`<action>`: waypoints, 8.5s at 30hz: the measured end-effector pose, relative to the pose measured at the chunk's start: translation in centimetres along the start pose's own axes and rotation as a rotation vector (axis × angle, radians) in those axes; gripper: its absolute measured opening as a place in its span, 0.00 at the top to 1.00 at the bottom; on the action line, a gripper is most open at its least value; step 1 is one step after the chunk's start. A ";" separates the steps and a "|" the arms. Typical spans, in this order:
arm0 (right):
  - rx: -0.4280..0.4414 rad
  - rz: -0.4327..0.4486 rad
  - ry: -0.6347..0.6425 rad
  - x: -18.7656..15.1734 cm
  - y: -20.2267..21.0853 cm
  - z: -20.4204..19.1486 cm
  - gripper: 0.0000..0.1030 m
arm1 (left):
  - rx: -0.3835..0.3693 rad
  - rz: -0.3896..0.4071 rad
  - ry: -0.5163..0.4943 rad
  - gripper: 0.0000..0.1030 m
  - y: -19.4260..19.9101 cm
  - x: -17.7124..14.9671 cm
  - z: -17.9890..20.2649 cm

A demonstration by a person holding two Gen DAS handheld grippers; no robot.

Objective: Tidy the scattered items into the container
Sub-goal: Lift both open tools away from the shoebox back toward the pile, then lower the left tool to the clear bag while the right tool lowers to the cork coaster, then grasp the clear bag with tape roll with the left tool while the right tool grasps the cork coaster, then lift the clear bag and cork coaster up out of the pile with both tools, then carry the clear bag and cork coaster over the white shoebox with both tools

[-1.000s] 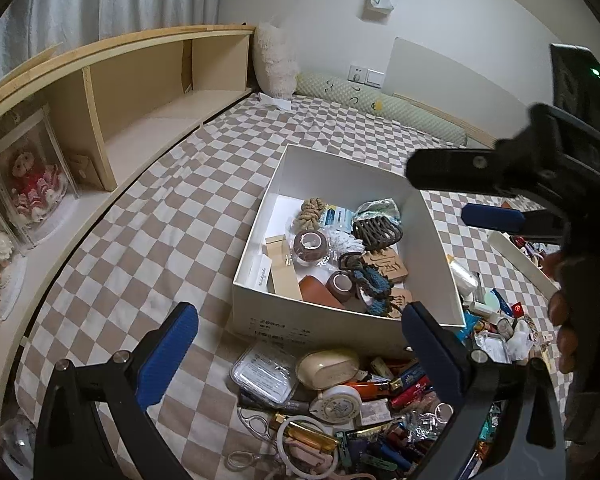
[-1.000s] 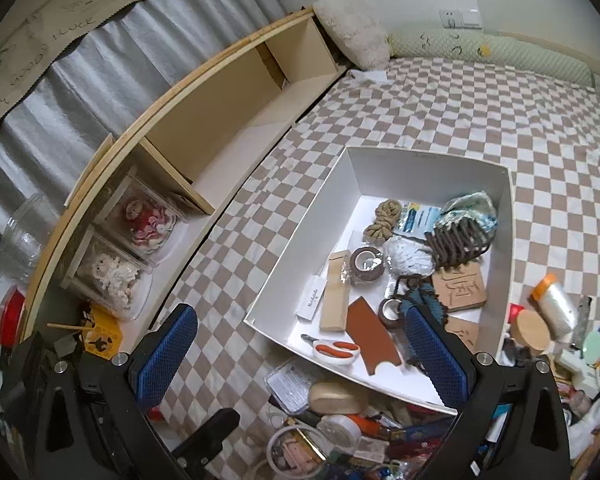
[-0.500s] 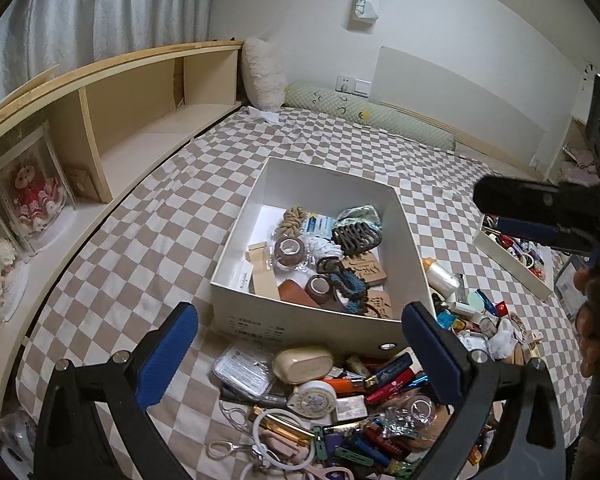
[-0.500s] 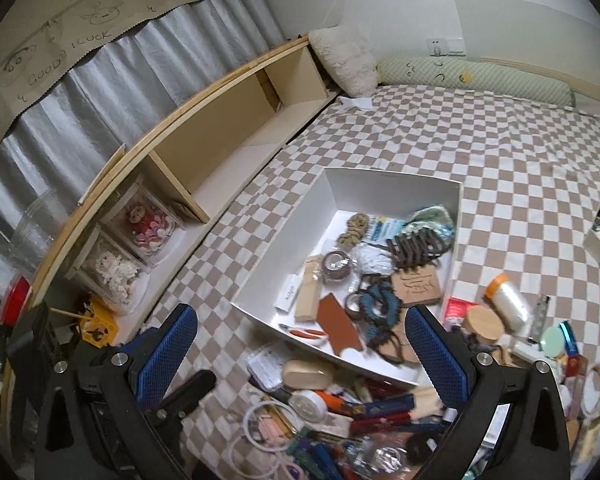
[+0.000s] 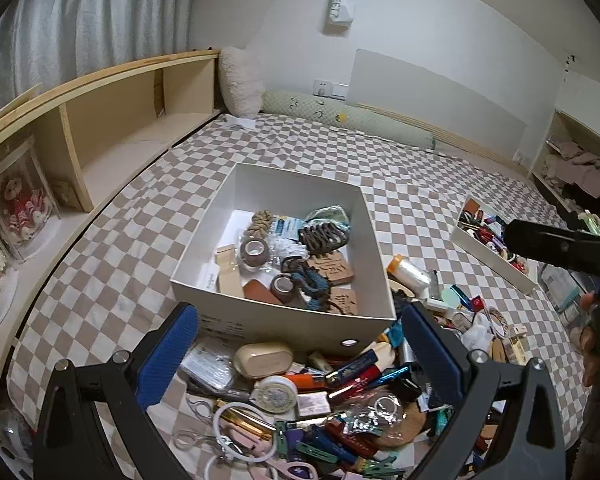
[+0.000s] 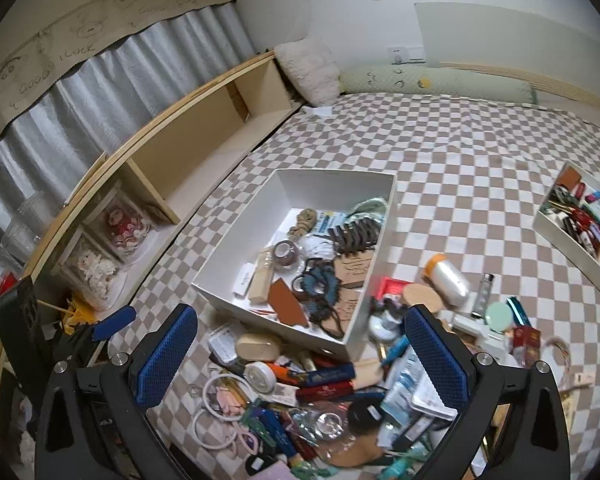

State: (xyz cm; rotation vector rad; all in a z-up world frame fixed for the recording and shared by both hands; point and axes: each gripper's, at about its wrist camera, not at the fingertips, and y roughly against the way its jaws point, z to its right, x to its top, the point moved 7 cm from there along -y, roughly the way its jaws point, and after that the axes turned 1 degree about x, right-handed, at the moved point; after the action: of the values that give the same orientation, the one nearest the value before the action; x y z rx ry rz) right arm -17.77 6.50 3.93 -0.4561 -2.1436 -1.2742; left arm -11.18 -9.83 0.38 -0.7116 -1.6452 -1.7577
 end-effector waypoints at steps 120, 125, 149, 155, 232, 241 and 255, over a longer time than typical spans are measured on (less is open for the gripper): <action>-0.246 -0.405 -0.555 -17.7 -3.5 26.9 0.00 | -0.189 -0.289 -0.189 0.45 -10.6 -16.2 9.5; -0.254 -0.421 -0.577 -18.3 -3.6 27.7 0.00 | -0.207 -0.278 -0.174 0.47 -10.1 -15.7 9.5; -0.253 -0.377 -0.560 -17.2 -3.0 26.4 0.21 | -0.228 -0.242 -0.161 0.49 -8.5 -14.9 9.1; -0.204 -0.383 -0.652 -18.2 -3.1 27.8 0.14 | -0.244 -0.236 -0.141 0.49 -8.5 -14.5 9.2; 0.184 -0.373 -0.291 -4.3 -6.8 1.8 0.03 | -0.210 -0.034 0.012 0.49 -5.7 -1.1 -3.5; 0.193 -0.342 -0.293 -1.7 -7.8 0.8 0.03 | -0.134 -0.057 0.000 0.49 -8.6 2.1 -5.6; 0.181 -0.332 -0.344 0.3 -9.2 2.2 0.03 | -0.134 -0.221 -0.059 0.49 -16.4 4.5 -4.0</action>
State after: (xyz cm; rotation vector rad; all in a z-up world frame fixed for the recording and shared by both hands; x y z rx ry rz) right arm -23.83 4.00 -2.86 -0.2637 -2.6874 -1.2248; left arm -26.29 -13.65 -7.44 -0.6682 -1.7113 -2.0364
